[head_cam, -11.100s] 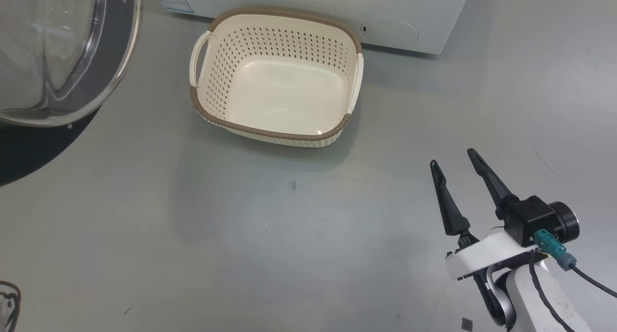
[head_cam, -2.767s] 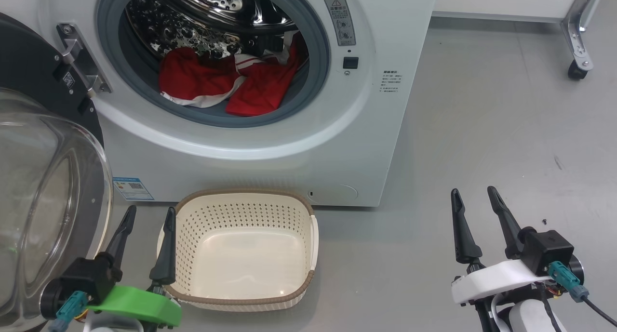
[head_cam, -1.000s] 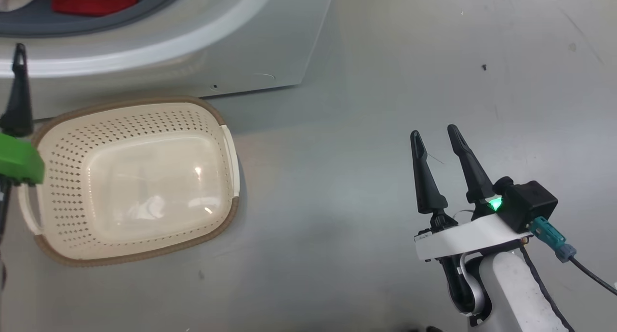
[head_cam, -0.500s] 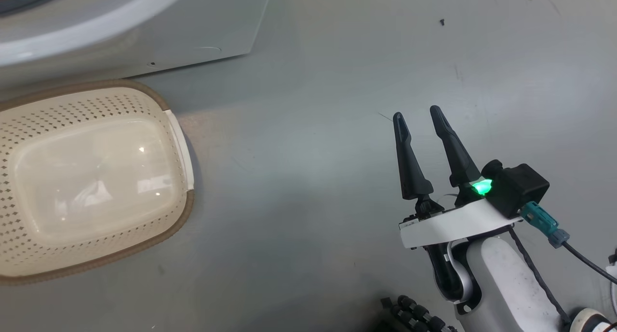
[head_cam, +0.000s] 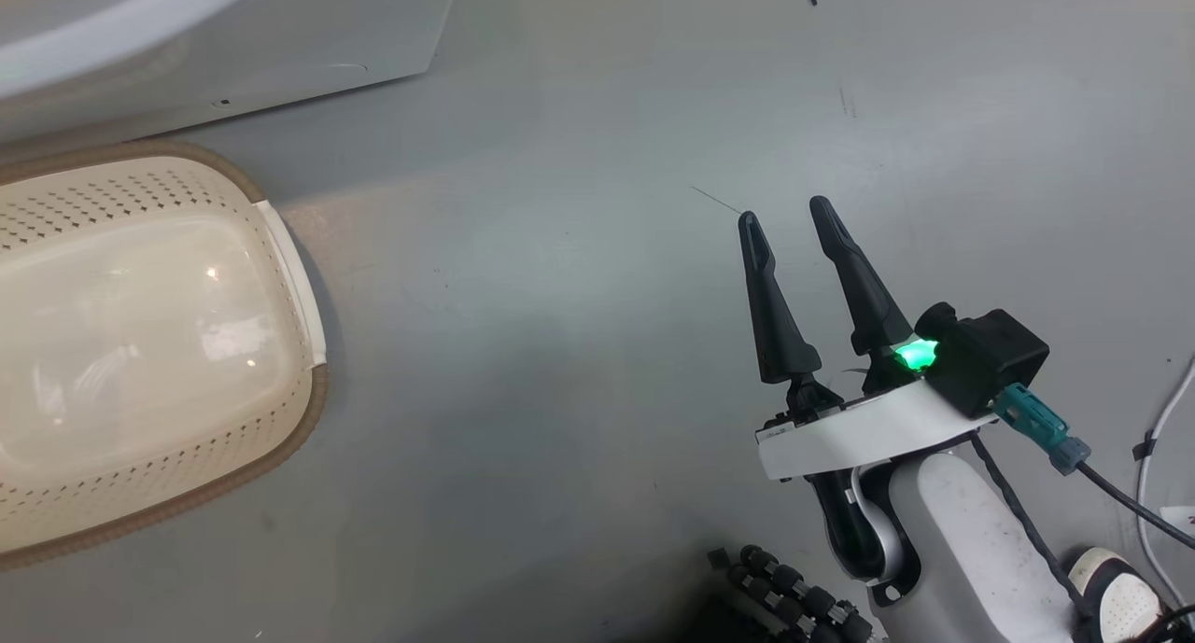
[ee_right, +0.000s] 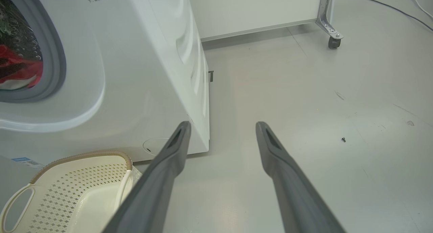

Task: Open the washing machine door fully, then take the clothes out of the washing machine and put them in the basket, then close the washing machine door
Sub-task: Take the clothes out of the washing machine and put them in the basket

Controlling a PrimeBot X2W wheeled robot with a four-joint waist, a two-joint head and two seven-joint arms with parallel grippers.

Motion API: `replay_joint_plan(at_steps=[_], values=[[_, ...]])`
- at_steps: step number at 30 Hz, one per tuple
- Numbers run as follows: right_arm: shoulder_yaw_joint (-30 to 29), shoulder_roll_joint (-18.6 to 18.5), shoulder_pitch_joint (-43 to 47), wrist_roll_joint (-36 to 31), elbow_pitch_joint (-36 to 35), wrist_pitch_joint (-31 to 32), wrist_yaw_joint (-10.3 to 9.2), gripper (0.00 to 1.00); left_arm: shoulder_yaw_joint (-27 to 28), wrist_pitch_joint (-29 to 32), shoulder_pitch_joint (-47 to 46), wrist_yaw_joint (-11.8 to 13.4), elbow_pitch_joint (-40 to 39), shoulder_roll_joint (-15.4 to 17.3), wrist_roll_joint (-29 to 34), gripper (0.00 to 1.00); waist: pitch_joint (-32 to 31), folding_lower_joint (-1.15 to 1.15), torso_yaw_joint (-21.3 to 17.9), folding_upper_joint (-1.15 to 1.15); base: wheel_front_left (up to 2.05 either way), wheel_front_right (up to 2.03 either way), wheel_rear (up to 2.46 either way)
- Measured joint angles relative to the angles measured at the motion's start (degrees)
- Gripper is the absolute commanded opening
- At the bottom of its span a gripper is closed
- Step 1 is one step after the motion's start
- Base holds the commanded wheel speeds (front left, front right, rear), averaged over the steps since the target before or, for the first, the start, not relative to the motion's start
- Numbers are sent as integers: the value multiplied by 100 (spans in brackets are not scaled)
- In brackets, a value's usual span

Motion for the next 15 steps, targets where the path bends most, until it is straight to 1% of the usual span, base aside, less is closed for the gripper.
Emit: replay_joint_plan(at_steps=[5,6,9,15], values=[[70,2,-65,41,-23,0,-2,100,-51,212,-233,32,224,120,163,100,75,0,-47,0,0,0,0],[75,2,-79,43,-36,0,-40,100,-68,236,-291,33,277,148,198,100,92,0,-58,0,0,0,0],[107,2,-93,55,-59,0,-44,100,-160,354,-465,33,398,211,325,100,145,0,-88,0,0,0,0],[146,2,-105,127,-58,0,-65,100,-334,471,-667,33,634,221,467,100,196,0,-128,0,0,0,0]])
